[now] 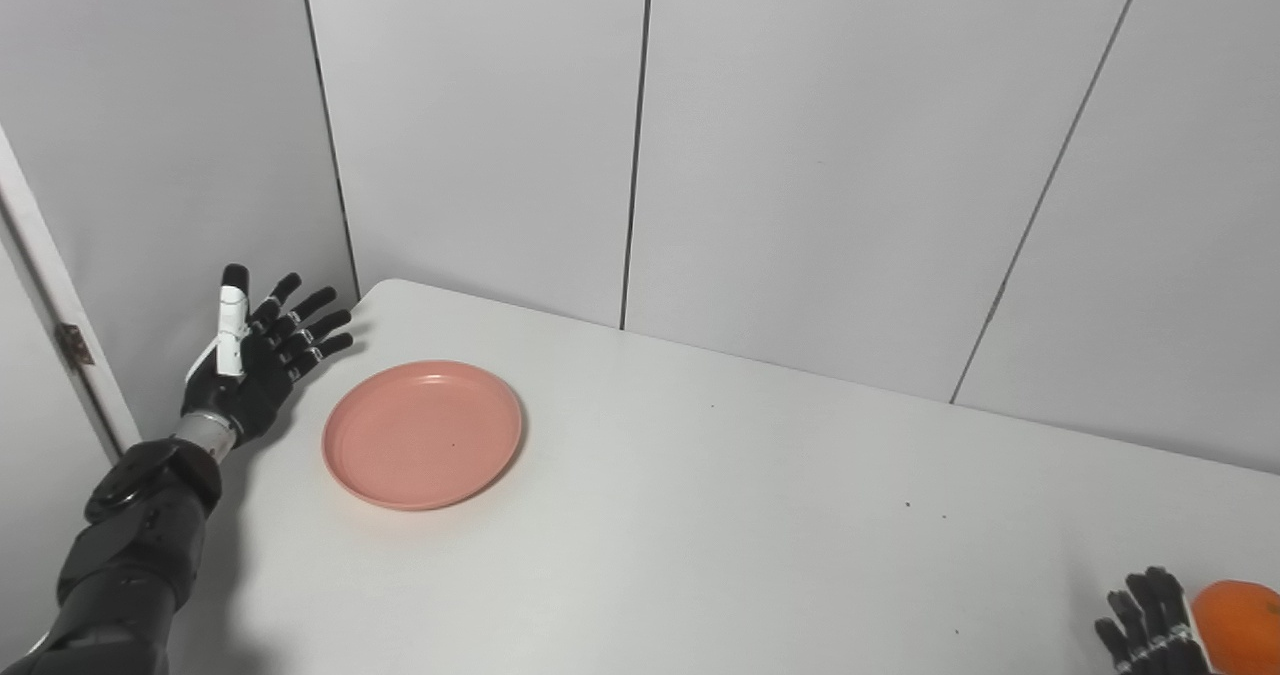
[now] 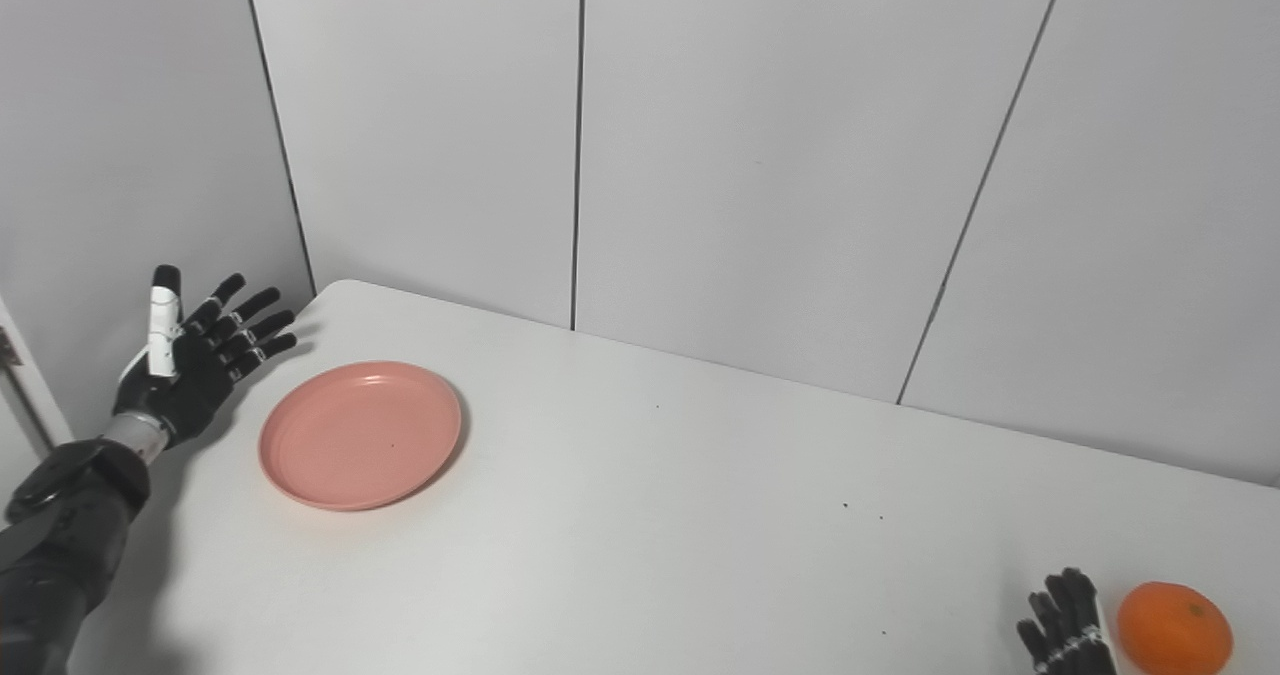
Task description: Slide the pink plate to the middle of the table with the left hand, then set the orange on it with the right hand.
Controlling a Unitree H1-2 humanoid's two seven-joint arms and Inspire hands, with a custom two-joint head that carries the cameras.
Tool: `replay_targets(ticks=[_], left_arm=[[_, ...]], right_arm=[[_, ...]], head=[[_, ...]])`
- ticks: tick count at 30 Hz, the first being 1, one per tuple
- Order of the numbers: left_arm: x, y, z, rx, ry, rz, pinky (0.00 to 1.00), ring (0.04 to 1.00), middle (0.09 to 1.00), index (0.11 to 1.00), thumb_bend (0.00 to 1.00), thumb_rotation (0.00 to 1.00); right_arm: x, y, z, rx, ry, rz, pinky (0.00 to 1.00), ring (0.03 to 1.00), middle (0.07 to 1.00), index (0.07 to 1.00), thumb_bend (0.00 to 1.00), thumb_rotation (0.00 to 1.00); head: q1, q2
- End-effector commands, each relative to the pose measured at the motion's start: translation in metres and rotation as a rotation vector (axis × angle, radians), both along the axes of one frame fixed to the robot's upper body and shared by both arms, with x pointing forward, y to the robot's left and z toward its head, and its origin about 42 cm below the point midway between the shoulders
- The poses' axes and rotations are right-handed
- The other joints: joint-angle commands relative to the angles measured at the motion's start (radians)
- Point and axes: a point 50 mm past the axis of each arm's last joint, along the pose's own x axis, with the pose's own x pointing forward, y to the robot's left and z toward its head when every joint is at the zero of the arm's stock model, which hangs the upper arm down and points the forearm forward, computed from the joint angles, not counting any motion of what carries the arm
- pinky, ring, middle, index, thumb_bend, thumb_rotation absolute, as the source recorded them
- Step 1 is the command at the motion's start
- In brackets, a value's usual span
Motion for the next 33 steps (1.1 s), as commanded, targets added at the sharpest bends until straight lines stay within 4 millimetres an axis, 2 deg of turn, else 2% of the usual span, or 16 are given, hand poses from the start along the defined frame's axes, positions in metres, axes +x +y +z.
replay_targets(ticks=[1,12,19,22,33], left_arm=[[0.017,0.000,0.031,0.056,-0.105,0.009,0.79,0.793,0.841,1.000,1.00,0.85],[0.019,-0.014,0.014,0.048,-0.064,0.045,0.69,0.741,0.824,0.996,1.00,0.82],[0.017,-0.021,0.003,0.102,-0.045,0.036,0.72,0.758,0.812,0.977,1.00,0.81],[0.016,-0.029,0.000,0.148,-0.046,0.036,0.72,0.760,0.810,0.980,1.00,0.83],[0.006,-0.037,-0.020,0.142,-0.028,0.033,0.65,0.725,0.781,0.947,1.00,0.83]], right_arm=[[-0.041,0.017,-0.061,0.084,0.219,-0.002,1.00,1.000,0.997,0.985,0.84,1.00],[-0.042,0.020,-0.059,0.081,0.216,-0.006,1.00,0.991,0.991,0.981,0.87,1.00],[-0.042,0.020,-0.059,0.086,0.219,-0.006,1.00,0.993,0.992,0.977,0.88,1.00],[-0.041,0.020,-0.059,0.086,0.218,-0.005,1.00,0.991,0.989,0.973,0.88,1.00],[-0.042,0.021,-0.058,0.081,0.215,0.000,1.00,0.987,0.984,0.971,0.88,1.00]], head=[[-0.001,0.001],[-0.007,0.009],[-0.008,0.013],[-0.008,0.015],[-0.010,0.020]])
